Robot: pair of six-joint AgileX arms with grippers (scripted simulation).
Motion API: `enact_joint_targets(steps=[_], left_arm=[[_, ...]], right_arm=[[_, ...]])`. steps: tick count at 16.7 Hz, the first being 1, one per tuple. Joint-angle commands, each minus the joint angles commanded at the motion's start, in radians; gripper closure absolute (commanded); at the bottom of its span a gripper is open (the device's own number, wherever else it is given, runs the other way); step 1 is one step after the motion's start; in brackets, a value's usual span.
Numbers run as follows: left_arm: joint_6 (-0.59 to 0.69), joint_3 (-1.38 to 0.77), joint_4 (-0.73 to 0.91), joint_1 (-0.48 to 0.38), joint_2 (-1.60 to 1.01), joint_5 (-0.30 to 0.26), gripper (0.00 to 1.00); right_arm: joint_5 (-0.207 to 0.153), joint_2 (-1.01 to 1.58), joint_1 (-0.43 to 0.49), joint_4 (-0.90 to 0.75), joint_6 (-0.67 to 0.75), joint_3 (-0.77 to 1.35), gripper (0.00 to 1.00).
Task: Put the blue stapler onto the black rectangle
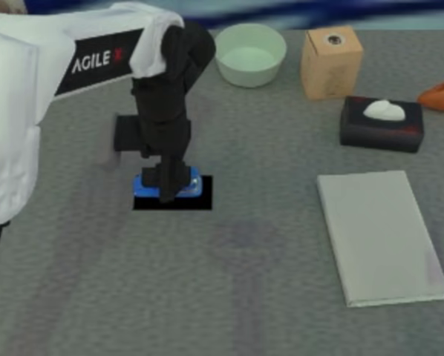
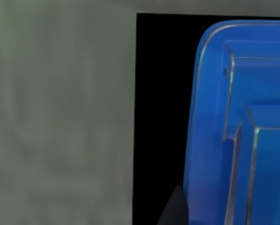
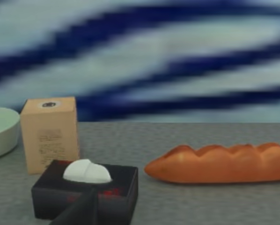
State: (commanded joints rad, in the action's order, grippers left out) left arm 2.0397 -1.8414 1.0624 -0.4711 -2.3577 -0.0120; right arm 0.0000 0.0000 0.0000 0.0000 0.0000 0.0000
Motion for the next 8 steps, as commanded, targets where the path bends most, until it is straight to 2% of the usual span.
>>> enact_joint_targets(steps=[3, 8], left_arm=[[0.000, 0.000, 0.000, 0.000, 0.000, 0.000, 1.00], [0.000, 0.000, 0.000, 0.000, 0.000, 0.000, 0.62]], right_arm=[[0.000, 0.000, 0.000, 0.000, 0.000, 0.000, 0.00], [0.000, 0.000, 0.000, 0.000, 0.000, 0.000, 0.00]])
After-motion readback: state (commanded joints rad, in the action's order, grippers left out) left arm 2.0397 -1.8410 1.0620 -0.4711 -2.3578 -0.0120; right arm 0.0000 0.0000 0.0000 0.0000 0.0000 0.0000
